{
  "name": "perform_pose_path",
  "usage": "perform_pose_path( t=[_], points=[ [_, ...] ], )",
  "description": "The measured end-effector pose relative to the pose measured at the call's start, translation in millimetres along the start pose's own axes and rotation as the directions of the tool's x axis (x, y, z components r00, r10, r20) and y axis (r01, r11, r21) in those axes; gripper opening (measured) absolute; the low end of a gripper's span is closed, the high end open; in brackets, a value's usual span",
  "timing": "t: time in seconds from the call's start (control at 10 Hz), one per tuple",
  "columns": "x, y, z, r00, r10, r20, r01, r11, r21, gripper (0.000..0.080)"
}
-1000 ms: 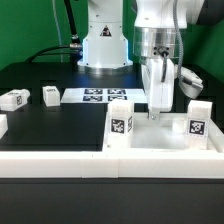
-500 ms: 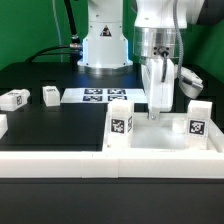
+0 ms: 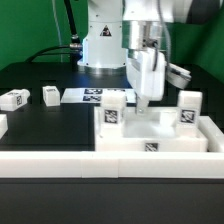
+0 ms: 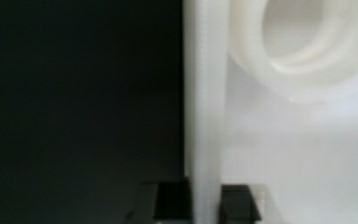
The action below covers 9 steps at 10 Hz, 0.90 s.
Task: Assemble square table
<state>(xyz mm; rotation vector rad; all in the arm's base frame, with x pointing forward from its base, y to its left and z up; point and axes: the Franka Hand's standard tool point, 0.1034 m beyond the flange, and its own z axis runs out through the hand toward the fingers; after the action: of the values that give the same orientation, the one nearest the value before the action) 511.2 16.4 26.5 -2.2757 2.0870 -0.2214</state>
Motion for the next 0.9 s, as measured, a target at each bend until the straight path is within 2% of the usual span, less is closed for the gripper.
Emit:
perform_pose_path(
  t=[0.1,0.2,0.5,0.6,0.7,0.8,0.9],
  points=[
    [20.5,9.9,-0.5,0.999,-0.052,-0.013,0.052,0.999,0.008,0.0055],
    [31.4,12.2,-0.2,0.991,-0.132,-0.015,0.132,0.991,0.004,0.0055],
    [27.2,13.8,2.3,0.956,-0.292,-0.012,0.292,0.956,-0.004,0.0055],
    [32.8,13.5,1.5,0.91,-0.414,-0.02,0.414,0.91,0.001,0.0055],
    [58.1,12.4,-2.0,0.867,-0.496,-0.042,0.497,0.868,0.02,0.0055],
    [71.2,13.8,-1.4,0.84,-0.541,-0.037,0.542,0.84,0.02,0.0055],
    [67.4,15.0,0.9,0.821,-0.571,-0.025,0.571,0.821,0.016,0.0055]
  ],
)
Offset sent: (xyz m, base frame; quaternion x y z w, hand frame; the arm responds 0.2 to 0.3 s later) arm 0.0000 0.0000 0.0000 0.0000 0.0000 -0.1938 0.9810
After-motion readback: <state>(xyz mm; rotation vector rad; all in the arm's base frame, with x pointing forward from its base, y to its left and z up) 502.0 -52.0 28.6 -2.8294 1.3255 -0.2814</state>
